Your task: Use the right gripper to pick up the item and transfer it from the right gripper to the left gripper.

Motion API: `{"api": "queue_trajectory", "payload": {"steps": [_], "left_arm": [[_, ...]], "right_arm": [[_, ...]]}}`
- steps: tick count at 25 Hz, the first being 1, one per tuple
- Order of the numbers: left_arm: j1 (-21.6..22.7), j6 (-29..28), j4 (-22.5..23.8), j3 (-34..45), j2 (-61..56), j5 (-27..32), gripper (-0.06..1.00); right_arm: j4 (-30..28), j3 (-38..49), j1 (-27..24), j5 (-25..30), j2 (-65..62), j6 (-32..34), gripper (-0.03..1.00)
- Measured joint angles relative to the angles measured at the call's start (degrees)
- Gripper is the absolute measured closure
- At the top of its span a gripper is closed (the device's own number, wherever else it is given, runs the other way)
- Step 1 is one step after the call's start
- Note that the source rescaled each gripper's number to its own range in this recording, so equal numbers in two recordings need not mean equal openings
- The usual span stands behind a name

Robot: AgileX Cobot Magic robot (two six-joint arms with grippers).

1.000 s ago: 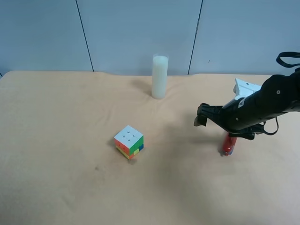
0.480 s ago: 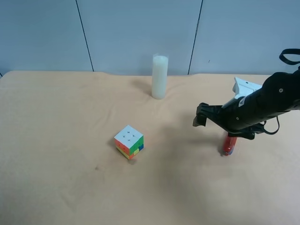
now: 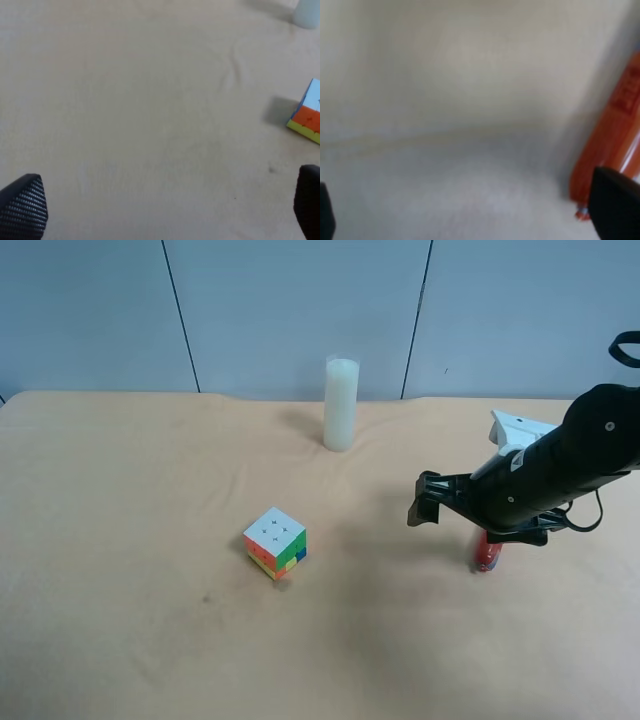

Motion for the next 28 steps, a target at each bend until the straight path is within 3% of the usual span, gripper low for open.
{"api": "queue_trajectory", "payload": {"steps": [9,28], "left_arm": [[0.0,0.0,0.0,0.0,0.0,0.0,-0.06],[0.0,0.0,0.0,0.0,0.0,0.0,-0.06]], "right_arm": [[-0.4,0.0,0.3,7.4,-1.8,-2.0,-0.03],[-15.3,0.0,-2.6,14.4,-2.2,5.3,-0.03]]}}
